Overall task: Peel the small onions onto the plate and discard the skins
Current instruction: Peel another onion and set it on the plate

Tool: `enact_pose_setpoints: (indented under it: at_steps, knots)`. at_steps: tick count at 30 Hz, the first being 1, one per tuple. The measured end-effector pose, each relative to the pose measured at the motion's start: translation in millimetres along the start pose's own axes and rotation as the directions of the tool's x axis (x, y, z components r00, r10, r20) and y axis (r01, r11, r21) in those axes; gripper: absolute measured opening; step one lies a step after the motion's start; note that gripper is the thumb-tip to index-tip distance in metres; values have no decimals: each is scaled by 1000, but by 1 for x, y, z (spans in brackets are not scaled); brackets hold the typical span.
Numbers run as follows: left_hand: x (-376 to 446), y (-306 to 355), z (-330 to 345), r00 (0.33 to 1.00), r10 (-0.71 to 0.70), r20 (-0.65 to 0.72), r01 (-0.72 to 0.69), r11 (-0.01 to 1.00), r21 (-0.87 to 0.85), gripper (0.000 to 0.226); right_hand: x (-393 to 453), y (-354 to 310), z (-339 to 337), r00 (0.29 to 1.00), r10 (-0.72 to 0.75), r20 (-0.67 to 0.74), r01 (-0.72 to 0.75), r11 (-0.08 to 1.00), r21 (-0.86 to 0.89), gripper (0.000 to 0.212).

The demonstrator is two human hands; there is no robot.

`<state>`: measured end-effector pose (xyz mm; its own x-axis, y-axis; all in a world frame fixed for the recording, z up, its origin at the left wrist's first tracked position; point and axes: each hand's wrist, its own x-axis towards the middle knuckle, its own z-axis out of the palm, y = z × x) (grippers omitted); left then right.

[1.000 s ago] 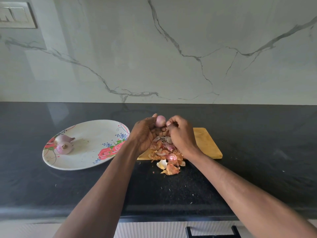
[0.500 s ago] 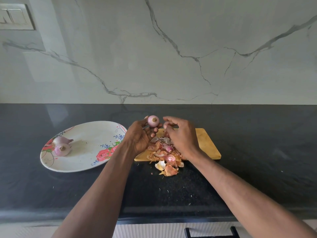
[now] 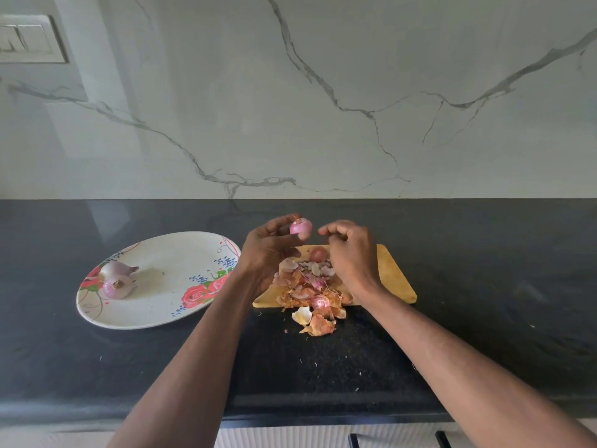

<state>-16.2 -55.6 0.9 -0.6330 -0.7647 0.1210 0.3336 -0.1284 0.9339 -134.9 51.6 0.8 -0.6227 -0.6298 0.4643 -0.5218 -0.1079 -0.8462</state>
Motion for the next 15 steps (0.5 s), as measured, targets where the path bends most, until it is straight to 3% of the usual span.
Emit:
enact_pose_setpoints:
  at_steps: [3, 5, 11, 15]
  knots:
    - [-2, -2, 2, 995, 94, -29, -86, 973, 215, 38, 3, 0, -1, 999, -36, -27, 37, 999, 27, 14]
    - [0, -3, 1, 993, 110, -43, -98, 970, 222, 34, 3, -1, -2, 999, -37, 3, 37, 998, 41, 13]
    - [0, -7, 2, 994, 101, 30, -105, 947, 302, 41, 5, 2, 2, 994, -3, 113, -5, 997, 71, 37]
    - [0, -6, 2, 993, 103, 53, -115, 928, 355, 54, 6, 4, 2, 994, -35, 100, 31, 999, 42, 25]
